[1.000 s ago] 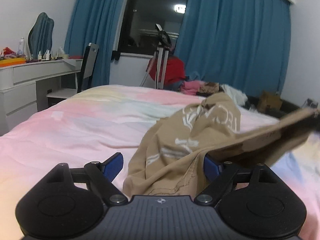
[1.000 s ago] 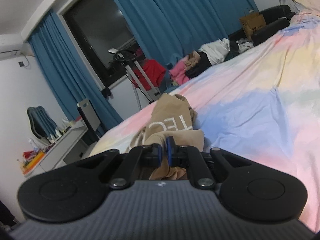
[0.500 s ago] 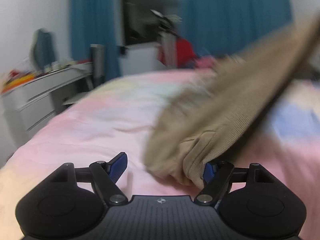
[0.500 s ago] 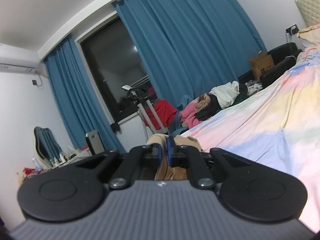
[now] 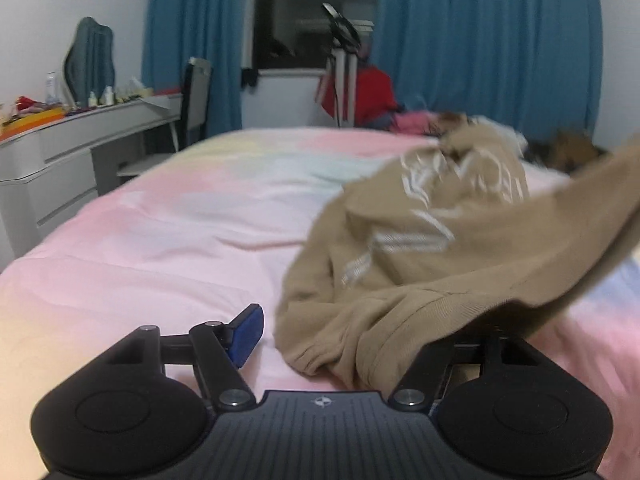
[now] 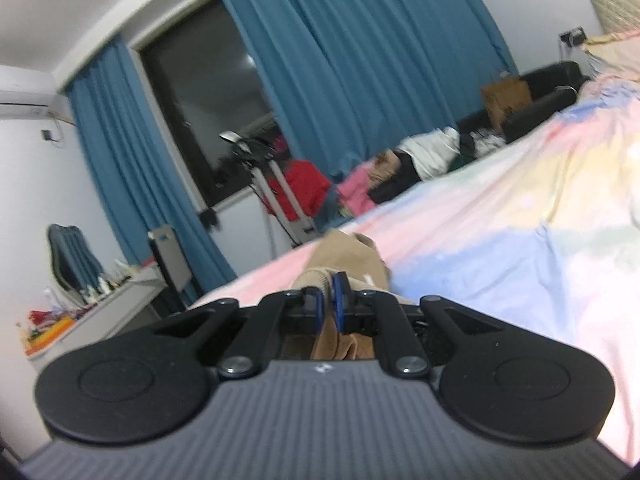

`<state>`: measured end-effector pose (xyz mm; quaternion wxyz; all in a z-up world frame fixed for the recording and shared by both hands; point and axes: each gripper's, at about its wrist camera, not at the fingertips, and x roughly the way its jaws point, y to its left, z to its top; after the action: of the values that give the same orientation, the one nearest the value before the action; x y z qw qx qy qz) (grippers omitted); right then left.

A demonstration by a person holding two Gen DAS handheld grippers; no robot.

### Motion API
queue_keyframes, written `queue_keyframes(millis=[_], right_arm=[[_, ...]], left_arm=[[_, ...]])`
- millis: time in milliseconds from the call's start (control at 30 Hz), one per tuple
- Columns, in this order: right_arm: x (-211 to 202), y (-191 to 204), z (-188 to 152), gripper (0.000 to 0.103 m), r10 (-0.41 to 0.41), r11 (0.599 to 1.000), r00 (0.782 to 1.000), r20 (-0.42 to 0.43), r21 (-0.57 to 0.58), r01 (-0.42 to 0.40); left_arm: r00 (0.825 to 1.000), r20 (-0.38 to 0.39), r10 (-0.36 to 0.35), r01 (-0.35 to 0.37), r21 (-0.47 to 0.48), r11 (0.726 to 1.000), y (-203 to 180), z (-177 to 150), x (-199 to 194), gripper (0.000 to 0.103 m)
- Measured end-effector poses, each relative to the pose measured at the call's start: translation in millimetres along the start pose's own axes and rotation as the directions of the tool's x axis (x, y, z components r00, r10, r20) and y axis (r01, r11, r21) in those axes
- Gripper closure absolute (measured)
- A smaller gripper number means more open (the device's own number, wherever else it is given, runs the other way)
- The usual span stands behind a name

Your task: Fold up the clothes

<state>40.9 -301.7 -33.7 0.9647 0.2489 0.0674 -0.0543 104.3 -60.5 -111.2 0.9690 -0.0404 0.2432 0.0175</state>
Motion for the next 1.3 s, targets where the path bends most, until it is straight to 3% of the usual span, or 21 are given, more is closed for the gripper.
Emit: queue_keyframes(millis=[67, 133, 167, 233, 300, 367, 433, 500, 600, 667, 733, 833, 900, 967, 1100, 1300], right_arm=[[-2.3, 2.8, -0.9, 0.094, 0.002, 1.000, 1.000, 0.005, -0.010, -0.002], [2.0, 2.8, -3.1, 0.092, -0.036, 0.999, 0.999, -0.015, -0.033, 0.035], [6.7, 2.4, -6.4, 0.092, -0.083, 0.995, 0.996, -0.044, -0.064, 0.080], [16.3, 1.3, -12.9, 0.092, -0.178, 0.978, 0.979, -0.099, -0.130, 0.165], [30.5, -5.3, -24.6, 0.091, -0.269, 0.953, 0.945, -0.184, -0.192, 0.234], [44.7, -12.9, -36.8, 0.084, -0.304, 0.942, 0.907, -0.291, -0.232, 0.242], [58.4, -15.6, -51.9, 0.063, -0.365, 0.916, 0.854, -0.371, -0.306, 0.259], [65.1, -16.7, -63.3, 0.052, -0.384, 0.904, 0.824, -0.417, -0.351, 0.244], [69.9, -11.7, -75.2, 0.051, -0.362, 0.902, 0.796, -0.486, -0.400, 0.166], [64.2, -4.5, -76.4, 0.053, -0.372, 0.880, 0.817, -0.440, -0.446, 0.161], [55.8, 4.1, -66.9, 0.072, -0.373, 0.865, 0.860, -0.348, -0.465, 0.187], [36.3, 16.5, -37.6, 0.092, -0.305, 0.890, 0.933, -0.191, -0.405, 0.208], [25.3, 26.4, -16.3, 0.093, -0.252, 0.902, 0.964, -0.081, -0.381, 0.204], [21.7, 35.6, 9.8, 0.093, -0.240, 0.904, 0.970, -0.024, -0.368, 0.215], [6.8, 62.4, 83.3, 0.094, -0.158, 0.933, 0.985, 0.068, -0.316, 0.171], [-47.1, 109.8, 202.2, 0.094, -0.011, 0.945, 0.976, 0.220, -0.316, 0.082]], left_arm=[[1.000, -0.017, -0.013, 0.013, 0.003, 1.000, -1.2, -1.8, 6.5, 0.041], [0.999, -0.035, -0.025, 0.026, 0.005, 1.000, -2.5, -3.7, 13.1, 0.056], [0.999, -0.043, -0.032, 0.032, 0.007, 0.999, -3.1, -4.6, 16.4, 0.061], [0.997, -0.061, -0.044, 0.045, 0.009, 0.999, -4.3, -6.4, 22.9, 0.080], [0.999, -0.007, -0.037, 0.037, -0.054, 0.998, 6.6, 4.8, 15.8, 0.087], [0.998, 0.050, -0.025, 0.031, -0.121, 0.992, 18.1, 16.6, 8.1, 0.092], [0.994, 0.104, -0.015, 0.034, -0.174, 0.984, 27.9, 26.4, -1.9, 0.096], [0.990, 0.137, -0.016, 0.045, -0.210, 0.977, 35.2, 35.1, -10.0, 0.096], [0.987, 0.159, -0.023, 0.062, -0.248, 0.967, 43.7, 44.5, -17.7, 0.098], [0.984, 0.177, -0.020, 0.067, -0.262, 0.963, 47.8, 49.1, -23.1, 0.098], [0.981, 0.188, -0.036, 0.089, -0.278, 0.957, 51.2, 54.2, -29.3, 0.098], [0.966, 0.254, -0.040, 0.109, -0.261, 0.959, 51.4, 67.1, -50.0, 0.098], [0.953, 0.299, -0.039, 0.124, -0.270, 0.955, 50.6, 83.0, -64.8, 0.098], [0.945, 0.324, -0.042, 0.143, -0.293, 0.945, 49.4, 104.9, -78.4, 0.098], [0.903, 0.427, -0.050, 0.188, -0.287, 0.939, 43.8, 166.6, -119.0, 0.098], [0.808, 0.581, -0.096, 0.252, -0.194, 0.948, 34.1, 270.8, -202.5, 0.098]])
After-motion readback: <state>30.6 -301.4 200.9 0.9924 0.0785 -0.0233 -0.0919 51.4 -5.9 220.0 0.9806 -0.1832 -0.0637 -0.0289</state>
